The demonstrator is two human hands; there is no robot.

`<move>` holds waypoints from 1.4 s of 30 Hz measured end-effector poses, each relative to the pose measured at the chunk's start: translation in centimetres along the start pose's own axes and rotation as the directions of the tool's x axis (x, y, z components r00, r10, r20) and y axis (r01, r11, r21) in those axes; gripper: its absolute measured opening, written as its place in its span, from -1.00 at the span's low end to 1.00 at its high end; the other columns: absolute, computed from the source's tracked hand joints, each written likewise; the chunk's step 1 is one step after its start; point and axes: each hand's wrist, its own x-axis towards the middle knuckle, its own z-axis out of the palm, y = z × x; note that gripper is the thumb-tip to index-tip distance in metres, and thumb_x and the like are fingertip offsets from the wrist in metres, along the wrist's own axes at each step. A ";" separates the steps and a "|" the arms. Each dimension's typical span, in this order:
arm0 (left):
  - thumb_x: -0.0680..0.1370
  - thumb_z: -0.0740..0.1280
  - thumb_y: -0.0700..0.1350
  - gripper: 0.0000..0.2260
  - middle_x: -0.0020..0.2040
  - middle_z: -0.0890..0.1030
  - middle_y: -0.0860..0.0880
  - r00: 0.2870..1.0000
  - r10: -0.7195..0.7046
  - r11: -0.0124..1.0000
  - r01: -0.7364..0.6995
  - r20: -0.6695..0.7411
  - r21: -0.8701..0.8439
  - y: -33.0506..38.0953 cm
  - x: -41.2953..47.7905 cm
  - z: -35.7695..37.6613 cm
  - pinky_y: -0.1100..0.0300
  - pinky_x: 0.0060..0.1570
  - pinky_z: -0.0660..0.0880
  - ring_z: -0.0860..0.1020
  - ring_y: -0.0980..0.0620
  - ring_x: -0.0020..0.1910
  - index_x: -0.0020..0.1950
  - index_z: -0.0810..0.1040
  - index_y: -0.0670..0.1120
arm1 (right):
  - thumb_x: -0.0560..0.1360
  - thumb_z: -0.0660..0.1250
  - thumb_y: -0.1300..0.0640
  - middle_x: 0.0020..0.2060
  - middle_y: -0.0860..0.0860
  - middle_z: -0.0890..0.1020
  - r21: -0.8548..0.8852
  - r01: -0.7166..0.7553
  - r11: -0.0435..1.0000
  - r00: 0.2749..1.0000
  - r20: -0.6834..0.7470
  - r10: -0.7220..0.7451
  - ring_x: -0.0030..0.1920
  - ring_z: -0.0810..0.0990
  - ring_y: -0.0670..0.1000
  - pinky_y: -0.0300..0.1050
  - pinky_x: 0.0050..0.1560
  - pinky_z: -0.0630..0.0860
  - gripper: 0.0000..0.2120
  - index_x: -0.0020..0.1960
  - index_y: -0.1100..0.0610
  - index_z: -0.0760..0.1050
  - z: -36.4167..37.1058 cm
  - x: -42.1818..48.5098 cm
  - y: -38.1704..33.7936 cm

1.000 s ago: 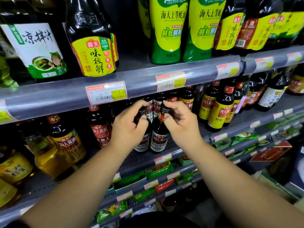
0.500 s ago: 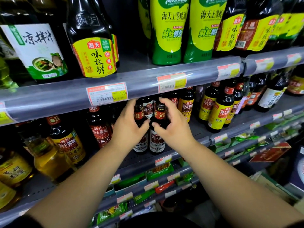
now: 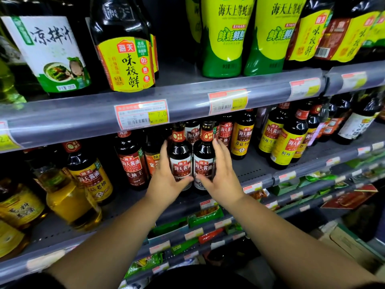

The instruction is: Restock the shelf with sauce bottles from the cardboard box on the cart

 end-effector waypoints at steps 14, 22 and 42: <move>0.46 0.45 -0.06 -0.33 0.30 0.53 -0.01 0.983 -0.172 0.984 0.174 -0.059 0.037 -1.9 2.3 3.8 -0.05 0.26 0.47 0.52 0.01 0.26 0.45 0.15 0.07 | 0.47 0.44 0.22 0.50 -0.07 0.32 0.082 -0.244 0.966 0.969 0.047 0.241 0.41 0.41 -0.05 0.10 0.33 0.47 0.08 0.49 -0.37 -0.32 0.7 1.9 3.4; 0.47 0.43 -0.10 -0.33 0.31 0.49 -0.07 0.946 -0.275 0.960 0.279 -0.174 -0.002 -2.1 3.3 6.3 -0.07 0.24 0.49 0.50 -0.06 0.27 0.47 0.14 -0.01 | 0.45 0.43 0.25 0.45 -0.06 0.38 0.136 -0.261 0.956 0.965 0.052 0.256 0.39 0.44 -0.03 0.16 0.33 0.46 0.07 0.48 -0.41 -0.26 1.4 4.0 4.8; 0.57 0.27 -0.19 -0.27 0.43 0.20 -0.05 0.893 -0.329 0.943 0.331 -0.308 -0.047 -1.0 3.0 8.4 -0.03 0.37 0.36 0.30 -0.08 0.42 0.54 -0.12 0.16 | 0.52 0.40 0.04 0.54 0.02 0.24 0.065 -0.129 0.990 0.991 -0.013 0.130 0.44 0.35 0.00 -0.05 0.24 0.46 -0.03 0.53 -0.26 -0.31 3.0 3.6 7.2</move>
